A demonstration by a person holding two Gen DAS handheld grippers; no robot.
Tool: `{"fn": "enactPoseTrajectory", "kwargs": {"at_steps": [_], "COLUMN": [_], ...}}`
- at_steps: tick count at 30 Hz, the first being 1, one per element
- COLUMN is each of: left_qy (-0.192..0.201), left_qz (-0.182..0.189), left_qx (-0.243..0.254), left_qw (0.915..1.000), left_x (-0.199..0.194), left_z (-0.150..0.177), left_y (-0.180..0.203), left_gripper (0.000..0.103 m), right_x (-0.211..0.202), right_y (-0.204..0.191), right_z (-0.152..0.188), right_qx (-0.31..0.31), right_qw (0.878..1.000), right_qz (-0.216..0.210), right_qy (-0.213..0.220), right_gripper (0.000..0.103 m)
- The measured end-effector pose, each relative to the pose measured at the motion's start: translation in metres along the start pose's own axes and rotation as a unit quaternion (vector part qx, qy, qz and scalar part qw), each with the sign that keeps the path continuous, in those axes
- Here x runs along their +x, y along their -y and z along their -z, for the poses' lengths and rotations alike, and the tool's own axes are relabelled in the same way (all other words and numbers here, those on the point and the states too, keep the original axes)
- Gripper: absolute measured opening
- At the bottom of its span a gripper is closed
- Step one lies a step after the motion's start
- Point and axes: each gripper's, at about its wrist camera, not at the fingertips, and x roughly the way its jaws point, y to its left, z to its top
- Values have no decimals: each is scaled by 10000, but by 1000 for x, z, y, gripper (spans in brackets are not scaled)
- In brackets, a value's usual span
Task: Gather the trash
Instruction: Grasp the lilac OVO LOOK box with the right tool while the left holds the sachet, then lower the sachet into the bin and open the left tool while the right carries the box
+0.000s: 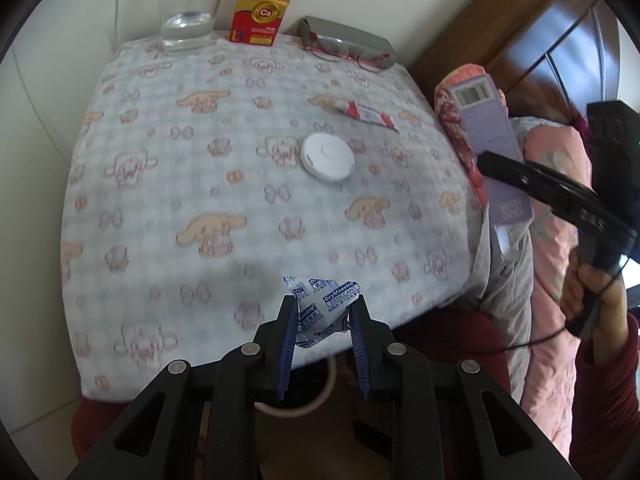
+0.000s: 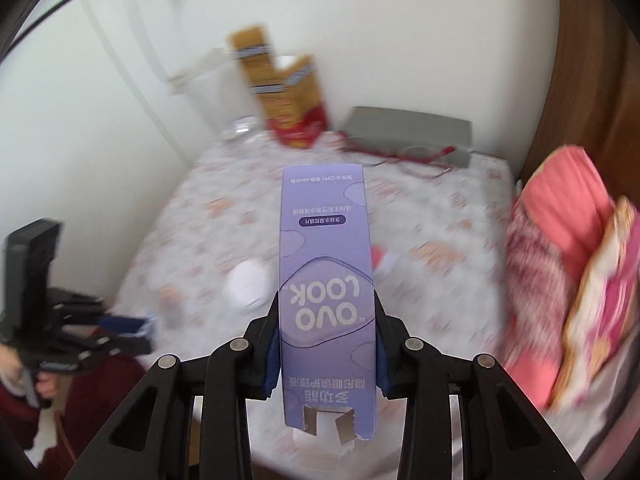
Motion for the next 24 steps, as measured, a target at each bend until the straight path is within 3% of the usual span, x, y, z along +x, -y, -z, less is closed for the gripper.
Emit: {"fn": "enactPoseTrajectory", "kwargs": {"at_steps": [10, 17, 24], "left_qy": [25, -234, -533], "left_qz": [68, -382, -633], "left_qx": [55, 409, 688], "left_qw": [10000, 9982, 9942], "left_x": [-17, -6, 23], "left_z": [72, 122, 147], "left_y": [15, 23, 32], "left_gripper": [27, 27, 27], "right_x": [-30, -23, 6], "right_y": [-59, -89, -92], "right_z": [86, 150, 198], "right_qx": [428, 785, 1352], "right_qw": [9955, 9884, 9783], "right_qz": [-811, -1293, -1566], "right_qy": [220, 141, -74], "right_gripper": [36, 36, 36]}}
